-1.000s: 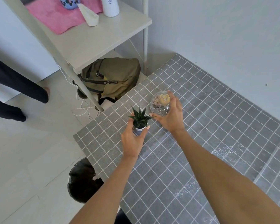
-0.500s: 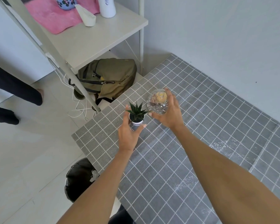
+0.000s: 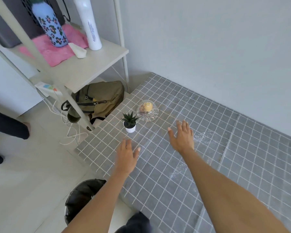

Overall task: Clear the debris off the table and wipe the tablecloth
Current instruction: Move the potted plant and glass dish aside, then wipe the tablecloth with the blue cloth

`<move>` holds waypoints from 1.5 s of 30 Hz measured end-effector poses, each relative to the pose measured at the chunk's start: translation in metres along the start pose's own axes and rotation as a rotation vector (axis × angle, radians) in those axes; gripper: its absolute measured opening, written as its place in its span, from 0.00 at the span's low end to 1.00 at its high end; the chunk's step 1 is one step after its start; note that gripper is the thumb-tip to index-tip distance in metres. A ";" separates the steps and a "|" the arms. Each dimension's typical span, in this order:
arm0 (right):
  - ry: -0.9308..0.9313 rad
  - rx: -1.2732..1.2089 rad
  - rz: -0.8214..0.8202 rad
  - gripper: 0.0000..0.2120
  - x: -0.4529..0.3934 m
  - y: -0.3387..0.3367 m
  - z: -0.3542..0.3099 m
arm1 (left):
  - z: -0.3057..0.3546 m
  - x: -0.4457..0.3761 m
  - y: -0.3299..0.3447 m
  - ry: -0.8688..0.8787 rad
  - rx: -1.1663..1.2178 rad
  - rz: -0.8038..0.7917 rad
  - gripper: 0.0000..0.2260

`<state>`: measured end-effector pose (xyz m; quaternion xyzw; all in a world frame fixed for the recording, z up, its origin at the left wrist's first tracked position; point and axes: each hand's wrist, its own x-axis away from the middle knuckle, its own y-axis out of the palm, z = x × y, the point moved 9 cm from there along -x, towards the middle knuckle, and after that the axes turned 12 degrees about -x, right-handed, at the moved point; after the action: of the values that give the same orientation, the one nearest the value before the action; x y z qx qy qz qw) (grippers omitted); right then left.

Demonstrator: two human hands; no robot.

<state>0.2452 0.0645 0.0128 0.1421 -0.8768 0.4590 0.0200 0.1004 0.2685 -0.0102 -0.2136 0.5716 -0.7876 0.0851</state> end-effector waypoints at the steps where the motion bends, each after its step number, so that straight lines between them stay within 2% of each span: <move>1: 0.019 0.016 0.007 0.33 0.013 -0.007 0.008 | 0.005 0.004 0.002 0.042 -0.090 -0.037 0.30; 5: 0.112 0.044 0.033 0.32 0.069 -0.036 0.043 | 0.040 0.023 0.000 0.188 -0.233 -0.108 0.29; 13: 0.276 0.036 0.123 0.31 0.179 -0.086 0.111 | 0.140 0.066 -0.006 0.402 -0.325 -0.089 0.30; 28: 0.732 -0.005 0.285 0.32 0.376 -0.123 0.280 | 0.294 0.207 0.117 0.843 -0.386 -0.292 0.29; 34: 0.835 -0.012 0.337 0.41 0.403 -0.119 0.330 | 0.327 0.241 0.164 0.999 -0.410 -0.248 0.31; 38: 0.879 -0.013 0.391 0.47 0.411 -0.120 0.350 | 0.327 0.254 0.186 1.010 -0.373 -0.202 0.31; 41: 0.900 0.000 0.413 0.46 0.413 -0.116 0.360 | 0.322 0.256 0.191 0.996 -0.357 -0.127 0.30; 45: 0.902 0.035 0.444 0.38 0.410 -0.113 0.364 | 0.321 0.257 0.191 0.995 -0.348 -0.075 0.29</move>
<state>-0.0832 -0.3855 -0.0395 -0.2600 -0.7822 0.4824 0.2963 -0.0109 -0.1692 -0.0454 0.1547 0.6573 -0.6897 -0.2612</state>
